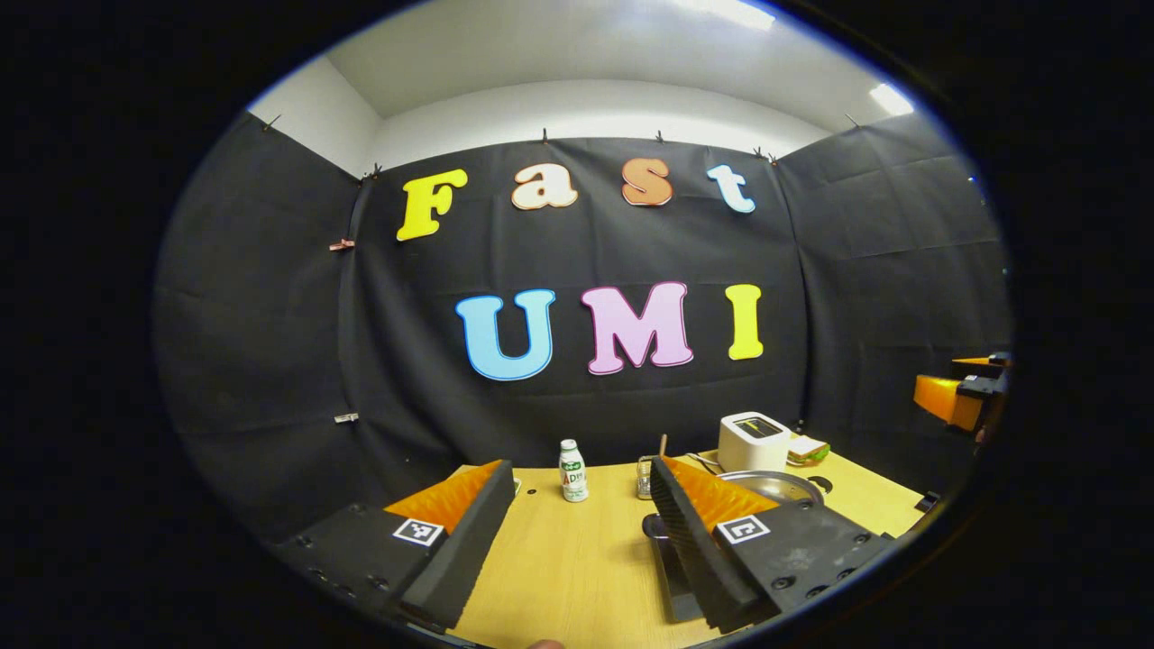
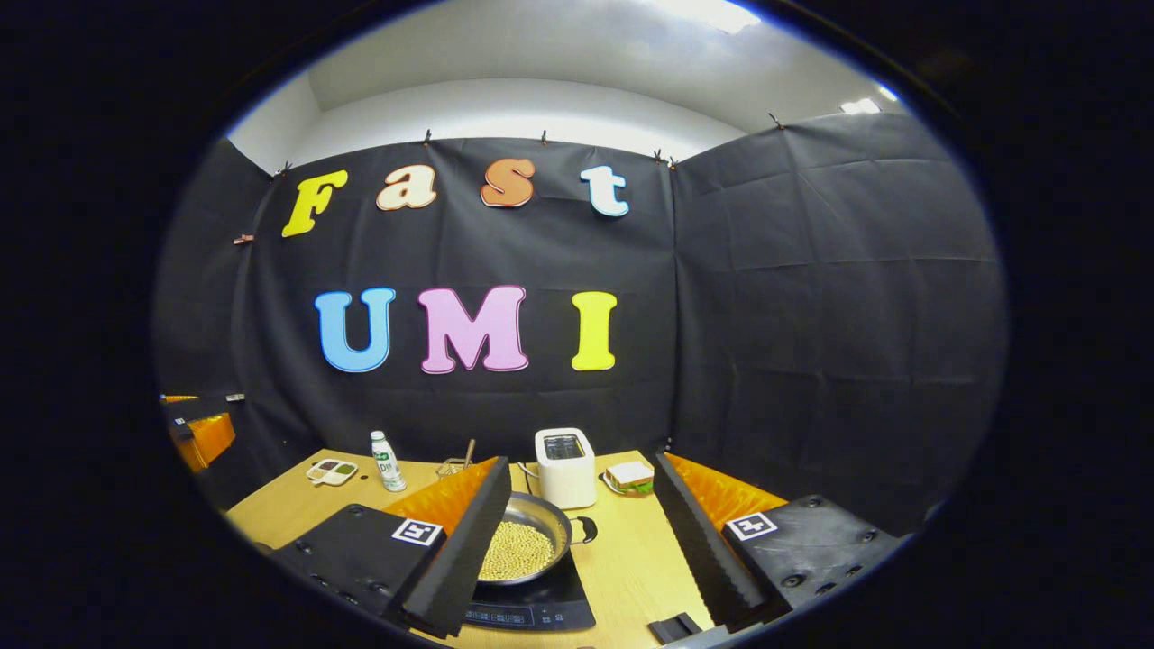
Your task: First push the handle of the pot to place it horizontally, then grasp the pot with both hands and set it on the induction cooktop.
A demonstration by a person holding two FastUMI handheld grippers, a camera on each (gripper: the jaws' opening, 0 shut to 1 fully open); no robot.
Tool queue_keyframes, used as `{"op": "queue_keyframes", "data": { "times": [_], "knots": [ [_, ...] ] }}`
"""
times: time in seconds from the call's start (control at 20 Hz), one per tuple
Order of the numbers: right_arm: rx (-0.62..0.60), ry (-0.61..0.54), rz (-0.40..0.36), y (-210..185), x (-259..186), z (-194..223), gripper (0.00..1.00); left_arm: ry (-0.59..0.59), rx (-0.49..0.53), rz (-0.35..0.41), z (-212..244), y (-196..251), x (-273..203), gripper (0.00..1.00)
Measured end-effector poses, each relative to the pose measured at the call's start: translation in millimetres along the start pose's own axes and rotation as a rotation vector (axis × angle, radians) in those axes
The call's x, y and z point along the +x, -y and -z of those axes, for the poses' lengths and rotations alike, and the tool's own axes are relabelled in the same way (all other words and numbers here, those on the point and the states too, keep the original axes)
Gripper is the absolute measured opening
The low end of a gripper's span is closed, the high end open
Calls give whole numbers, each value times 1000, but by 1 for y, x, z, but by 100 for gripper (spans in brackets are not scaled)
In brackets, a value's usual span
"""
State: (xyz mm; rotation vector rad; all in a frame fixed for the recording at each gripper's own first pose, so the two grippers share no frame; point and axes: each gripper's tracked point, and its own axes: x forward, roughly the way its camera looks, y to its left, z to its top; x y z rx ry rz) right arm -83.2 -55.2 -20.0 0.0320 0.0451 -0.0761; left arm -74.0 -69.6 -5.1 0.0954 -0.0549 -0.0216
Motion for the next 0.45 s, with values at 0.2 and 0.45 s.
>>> {"op": "queue_keyframes", "data": {
  "times": [0.2,0.45],
  "knots": [
    [-17,-3,-42,-18,-5,2,98,-59,-70,21,22,11,-9,94],
    [-26,-21,-93,-38,-9,6,98,-97,-97,-10,36,-9,-19,93]
  ]
}}
